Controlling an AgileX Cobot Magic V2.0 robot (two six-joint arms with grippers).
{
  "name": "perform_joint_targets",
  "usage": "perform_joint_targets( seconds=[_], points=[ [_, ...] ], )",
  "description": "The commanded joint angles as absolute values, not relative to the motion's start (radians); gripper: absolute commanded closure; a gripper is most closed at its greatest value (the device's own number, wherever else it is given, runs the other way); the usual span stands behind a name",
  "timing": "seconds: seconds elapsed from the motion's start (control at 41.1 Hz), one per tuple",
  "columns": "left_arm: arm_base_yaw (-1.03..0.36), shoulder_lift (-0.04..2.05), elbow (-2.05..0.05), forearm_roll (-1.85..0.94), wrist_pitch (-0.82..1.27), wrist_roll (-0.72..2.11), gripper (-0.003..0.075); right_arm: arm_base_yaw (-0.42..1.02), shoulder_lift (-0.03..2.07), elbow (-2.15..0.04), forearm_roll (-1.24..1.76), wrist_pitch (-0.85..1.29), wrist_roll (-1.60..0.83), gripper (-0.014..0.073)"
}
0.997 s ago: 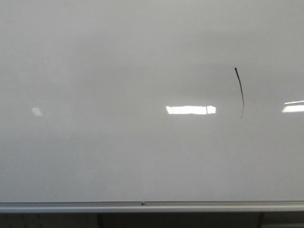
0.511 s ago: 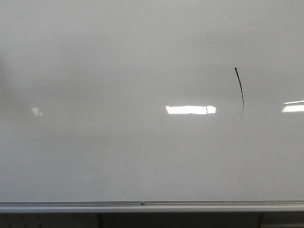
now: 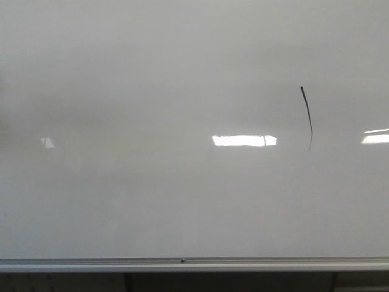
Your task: Write number 1 on whiteboard
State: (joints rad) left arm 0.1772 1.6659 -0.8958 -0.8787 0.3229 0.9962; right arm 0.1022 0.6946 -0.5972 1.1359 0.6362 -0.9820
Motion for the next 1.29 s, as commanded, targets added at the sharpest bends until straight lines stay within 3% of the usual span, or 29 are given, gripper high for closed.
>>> perform_joint_targets(
  seconds=[0.0,0.097,0.195,0.705,0.803,0.851,1.07,1.265],
  points=[
    [0.172,1.634,-0.923,-0.88,0.29,0.996,0.0457,0.097,0.689,-0.623,1.178,0.619,-0.989,0.0661],
    [0.172,1.632,-0.923,-0.875,0.29,0.996,0.0286,0.097,0.689,-0.623,1.178,0.62,-0.989,0.0661],
    [0.174,1.612,-0.923,-0.854,0.29,0.996,0.0196,0.097,0.689,-0.623,1.178,0.621,-0.989,0.0661],
    [0.174,1.242,-0.923,-0.528,0.458,0.753,0.0192,0.097,0.689,-0.623,1.178,0.612,-0.989,0.0661],
    [0.172,1.187,-0.923,-0.532,0.514,0.753,0.0248,0.097,0.689,-0.623,1.178,0.59,-0.989,0.0661],
    [0.172,1.163,-0.923,-0.534,0.546,0.751,0.0311,0.097,0.689,-0.623,1.178,0.563,-0.989,0.0661],
    [0.172,1.095,-0.923,-0.543,0.646,0.751,0.072,0.097,0.689,-0.623,1.178,0.317,-0.986,0.0653],
    [0.112,1.035,-0.923,-0.544,0.649,0.757,0.0741,0.097,0.689,-0.623,1.178,0.211,-0.986,0.0653]
  ],
)
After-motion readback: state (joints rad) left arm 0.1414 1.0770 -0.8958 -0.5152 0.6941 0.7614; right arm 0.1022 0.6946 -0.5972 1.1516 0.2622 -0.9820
